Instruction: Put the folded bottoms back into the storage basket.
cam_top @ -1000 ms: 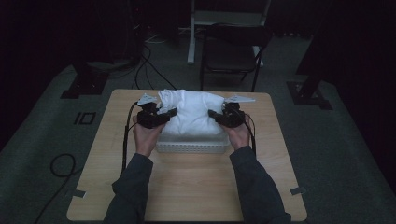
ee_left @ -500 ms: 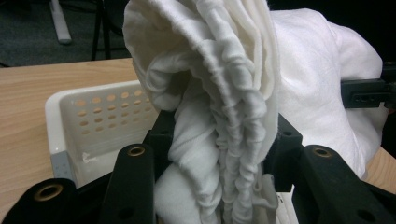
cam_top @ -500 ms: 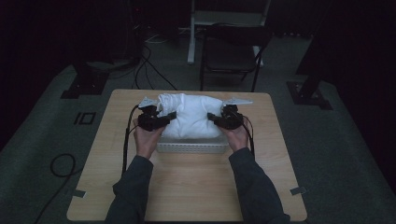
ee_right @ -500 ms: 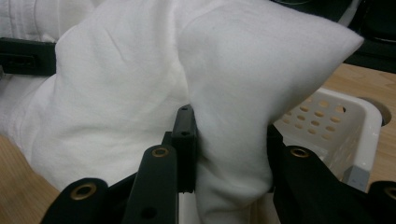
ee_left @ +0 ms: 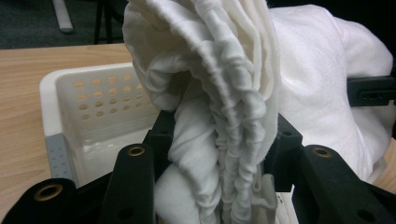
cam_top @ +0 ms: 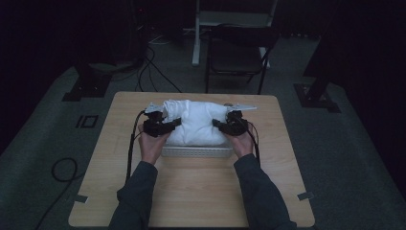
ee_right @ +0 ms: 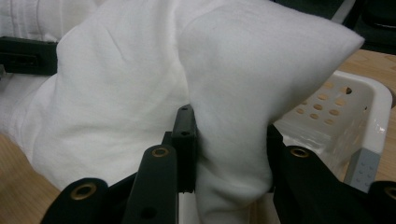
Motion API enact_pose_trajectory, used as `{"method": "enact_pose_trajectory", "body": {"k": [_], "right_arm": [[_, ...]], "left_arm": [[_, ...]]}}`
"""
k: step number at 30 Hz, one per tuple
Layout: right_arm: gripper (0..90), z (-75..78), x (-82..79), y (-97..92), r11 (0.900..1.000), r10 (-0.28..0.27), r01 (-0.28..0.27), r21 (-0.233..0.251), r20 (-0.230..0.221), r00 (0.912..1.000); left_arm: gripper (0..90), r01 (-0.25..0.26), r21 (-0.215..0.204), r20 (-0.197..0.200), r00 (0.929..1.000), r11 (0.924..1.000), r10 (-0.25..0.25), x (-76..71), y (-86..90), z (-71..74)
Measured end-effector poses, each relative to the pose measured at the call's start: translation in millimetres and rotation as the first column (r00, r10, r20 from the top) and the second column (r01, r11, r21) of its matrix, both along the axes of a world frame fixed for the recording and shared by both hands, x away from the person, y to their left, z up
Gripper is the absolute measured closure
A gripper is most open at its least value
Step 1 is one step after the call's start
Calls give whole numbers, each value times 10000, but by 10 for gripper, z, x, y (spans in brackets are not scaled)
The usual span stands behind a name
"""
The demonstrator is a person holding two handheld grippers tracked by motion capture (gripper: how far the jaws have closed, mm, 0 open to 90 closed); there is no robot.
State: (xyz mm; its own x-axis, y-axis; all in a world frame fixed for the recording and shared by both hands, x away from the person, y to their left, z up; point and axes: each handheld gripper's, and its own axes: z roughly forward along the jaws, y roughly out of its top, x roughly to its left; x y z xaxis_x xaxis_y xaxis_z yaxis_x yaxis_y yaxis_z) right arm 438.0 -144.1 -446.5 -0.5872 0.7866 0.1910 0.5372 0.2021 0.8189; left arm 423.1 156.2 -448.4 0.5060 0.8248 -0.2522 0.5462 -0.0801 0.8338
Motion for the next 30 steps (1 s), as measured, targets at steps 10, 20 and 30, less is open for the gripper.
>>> {"method": "enact_pose_trajectory", "body": {"k": [10, 20, 30], "right_arm": [[696, -74, 22, 30, 9997, -123, 120, -210, -168, 9998], [695, -178, 49, 43, 9987, -300, 280, -429, -468, 9985], [693, -249, 60, 48, 9969, -439, 396, -676, -639, 9970]], "left_arm": [[561, -123, 310, -153, 9998, 9994, 128, 62, -41, -96], [562, -369, 720, -357, 9986, 9967, 395, 92, -117, -206], [563, -534, 914, -628, 9963, 9944, 592, 91, -178, -288]]}}
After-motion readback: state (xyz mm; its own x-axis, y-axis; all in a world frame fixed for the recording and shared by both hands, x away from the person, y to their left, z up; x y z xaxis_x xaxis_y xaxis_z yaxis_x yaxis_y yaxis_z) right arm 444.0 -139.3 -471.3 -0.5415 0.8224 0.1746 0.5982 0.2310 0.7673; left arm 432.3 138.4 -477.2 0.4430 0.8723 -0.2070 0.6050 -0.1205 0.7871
